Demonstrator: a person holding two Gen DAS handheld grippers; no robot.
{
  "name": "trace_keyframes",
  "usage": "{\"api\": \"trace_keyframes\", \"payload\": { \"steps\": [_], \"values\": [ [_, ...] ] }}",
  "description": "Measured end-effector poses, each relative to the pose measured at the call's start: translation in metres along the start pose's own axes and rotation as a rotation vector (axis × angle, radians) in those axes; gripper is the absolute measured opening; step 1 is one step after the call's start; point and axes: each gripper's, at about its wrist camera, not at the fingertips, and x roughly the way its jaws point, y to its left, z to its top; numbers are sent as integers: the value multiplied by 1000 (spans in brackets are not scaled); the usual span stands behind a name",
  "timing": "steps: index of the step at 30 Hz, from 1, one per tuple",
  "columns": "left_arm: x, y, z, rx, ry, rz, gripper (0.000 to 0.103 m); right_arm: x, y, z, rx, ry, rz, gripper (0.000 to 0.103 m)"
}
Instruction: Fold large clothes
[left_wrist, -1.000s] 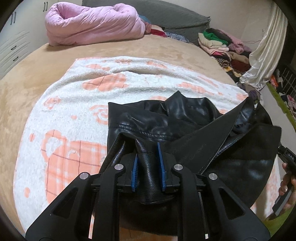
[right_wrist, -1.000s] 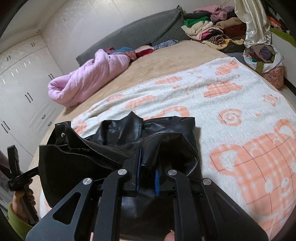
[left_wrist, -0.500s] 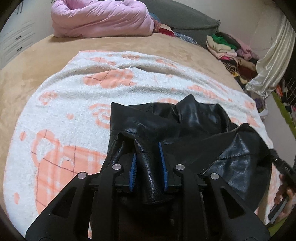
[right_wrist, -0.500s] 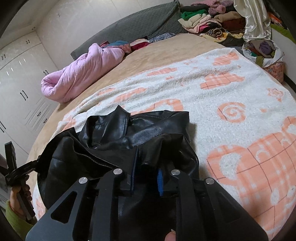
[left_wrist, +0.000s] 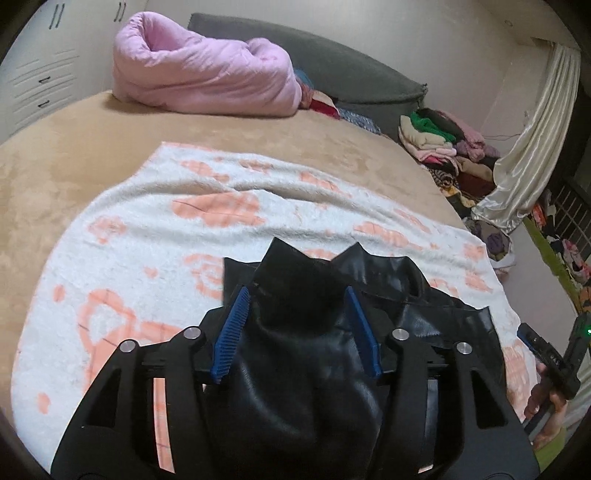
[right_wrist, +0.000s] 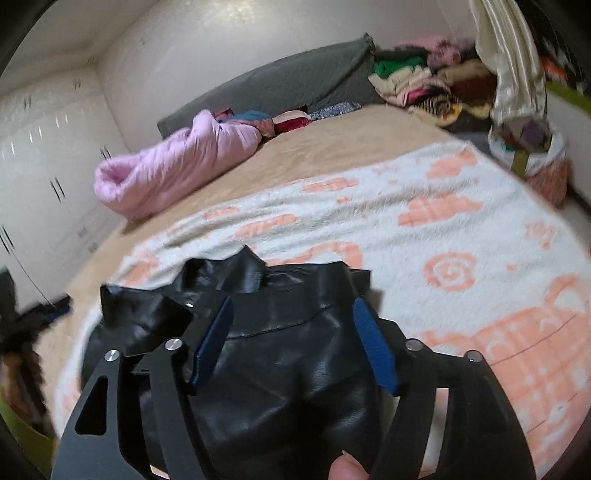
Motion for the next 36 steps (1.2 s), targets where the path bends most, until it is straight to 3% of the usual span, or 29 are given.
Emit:
{"api": "trace_keyframes", "payload": {
  "steps": [4,8,10,13,14,15,16,18,20,27,31,36],
  "values": [
    [17,4,-11,85,47,97,51,20,10,-3,-107,76,-89,67],
    [49,9,-18,136,136,144,51,40,9,-7,-154,124,-133,60],
    [58,8,-19,159,142,159,51,50,8,-9,-166,142,-144,58],
    [69,4,-18,188,146,162,51,62,9,-11,-212,159,-169,46],
    [72,2,-17,196,145,164,51,65,9,-11,-221,160,-177,32],
    [75,-1,-17,210,145,169,47,67,8,-12,-227,158,-191,22],
    [77,-4,-17,222,140,174,32,68,7,-11,-223,156,-191,20],
    [77,-8,-18,238,116,203,18,65,3,-9,-192,137,-181,11],
    [67,-9,-14,226,72,199,10,55,1,-1,-168,96,-175,9],
    [40,-14,26,186,-56,135,5,26,-9,36,-29,-68,-64,9],
    [62,-10,39,153,-27,130,5,40,-11,42,-24,-74,-93,9],
    [99,-4,31,149,35,170,5,66,-13,36,-43,-27,-135,9]
  ]
}}
